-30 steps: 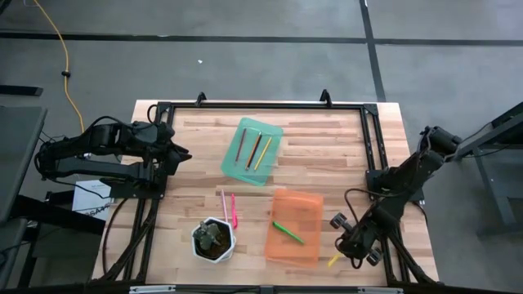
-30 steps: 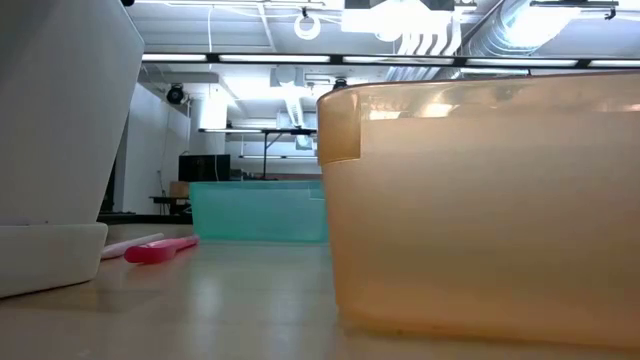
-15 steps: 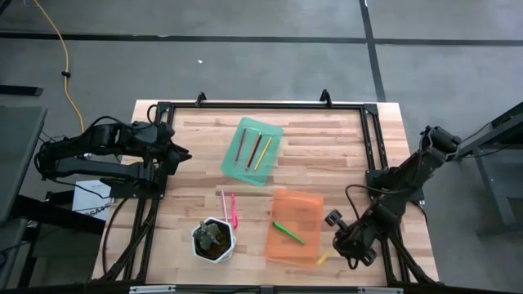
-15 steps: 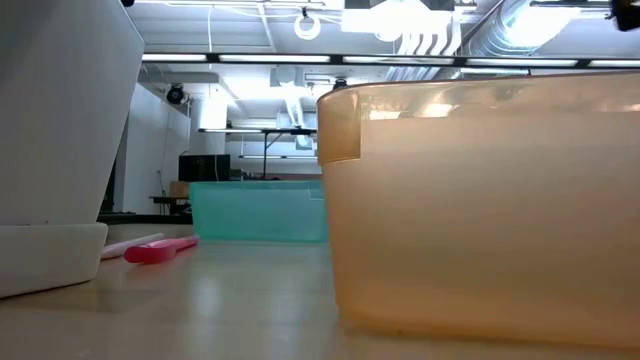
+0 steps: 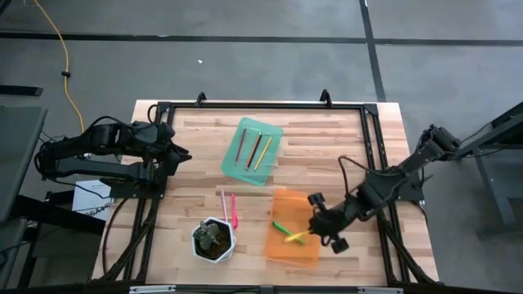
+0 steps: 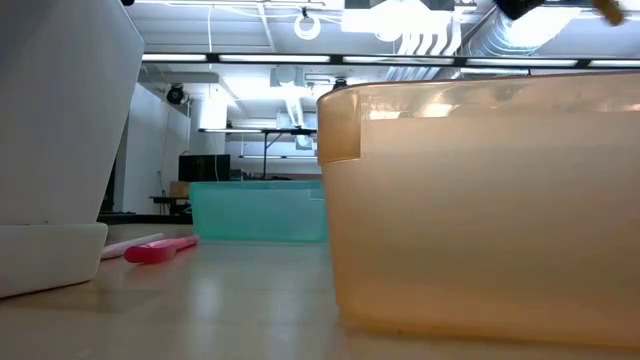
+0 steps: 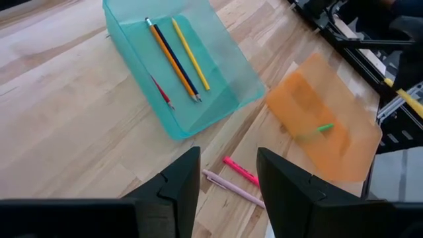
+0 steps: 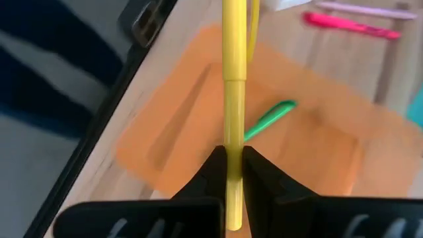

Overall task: Sort pens & pencils
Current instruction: Put the yellow pen into the orange bin

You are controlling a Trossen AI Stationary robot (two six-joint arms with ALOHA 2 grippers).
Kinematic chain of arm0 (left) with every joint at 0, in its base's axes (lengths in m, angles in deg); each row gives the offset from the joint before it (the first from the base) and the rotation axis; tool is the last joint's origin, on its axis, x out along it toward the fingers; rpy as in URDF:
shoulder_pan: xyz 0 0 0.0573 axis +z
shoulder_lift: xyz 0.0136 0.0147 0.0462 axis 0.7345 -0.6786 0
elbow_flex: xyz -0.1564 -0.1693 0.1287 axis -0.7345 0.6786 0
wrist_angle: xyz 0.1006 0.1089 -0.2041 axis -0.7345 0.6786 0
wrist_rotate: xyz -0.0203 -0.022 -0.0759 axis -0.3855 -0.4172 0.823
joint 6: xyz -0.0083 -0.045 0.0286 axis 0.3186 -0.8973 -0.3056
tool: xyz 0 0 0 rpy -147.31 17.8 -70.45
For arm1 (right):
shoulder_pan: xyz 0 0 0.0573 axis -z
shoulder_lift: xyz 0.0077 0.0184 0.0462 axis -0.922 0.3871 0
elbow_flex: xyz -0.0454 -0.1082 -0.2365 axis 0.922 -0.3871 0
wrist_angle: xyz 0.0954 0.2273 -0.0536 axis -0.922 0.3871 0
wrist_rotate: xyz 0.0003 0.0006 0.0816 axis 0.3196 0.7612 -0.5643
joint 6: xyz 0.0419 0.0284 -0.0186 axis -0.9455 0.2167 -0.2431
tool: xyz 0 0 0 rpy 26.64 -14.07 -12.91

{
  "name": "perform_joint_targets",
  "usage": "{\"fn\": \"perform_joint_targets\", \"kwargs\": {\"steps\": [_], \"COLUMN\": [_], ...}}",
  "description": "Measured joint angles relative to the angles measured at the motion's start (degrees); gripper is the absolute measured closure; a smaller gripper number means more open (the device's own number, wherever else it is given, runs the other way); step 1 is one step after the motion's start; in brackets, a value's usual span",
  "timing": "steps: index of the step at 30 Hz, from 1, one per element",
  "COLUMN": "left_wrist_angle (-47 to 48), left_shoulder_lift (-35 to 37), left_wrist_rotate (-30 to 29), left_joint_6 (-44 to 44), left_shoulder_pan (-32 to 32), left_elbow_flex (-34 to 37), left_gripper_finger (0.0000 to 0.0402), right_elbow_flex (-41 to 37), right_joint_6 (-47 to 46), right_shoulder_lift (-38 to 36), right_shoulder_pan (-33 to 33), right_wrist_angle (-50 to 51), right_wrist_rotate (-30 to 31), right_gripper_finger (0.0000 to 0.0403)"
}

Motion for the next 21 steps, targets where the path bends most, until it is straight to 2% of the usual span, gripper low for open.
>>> {"fn": "perform_joint_targets", "kwargs": {"steps": [8, 21], "left_wrist_angle": [0.02, 0.02], "left_shoulder_lift": [-0.01, 0.01], "left_wrist_rotate": [1.21, 1.96], "left_joint_6": [1.77, 6.11], "left_shoulder_pan": [0.00, 0.00], "left_elbow_flex": [0.01, 0.02], "left_gripper_finger": [0.0263, 0.0263], "right_elbow_flex": [0.05, 0.05], "right_joint_6": [-5.62, -14.74], "right_shoulder_lift": [3.08, 9.44], "right_shoulder_pan": [6.23, 10.07], "right_wrist_angle": [-5.01, -3.15], "right_wrist_rotate": [-1.76, -4.65], "right_gripper_finger": [0.0396, 0.0396]}}
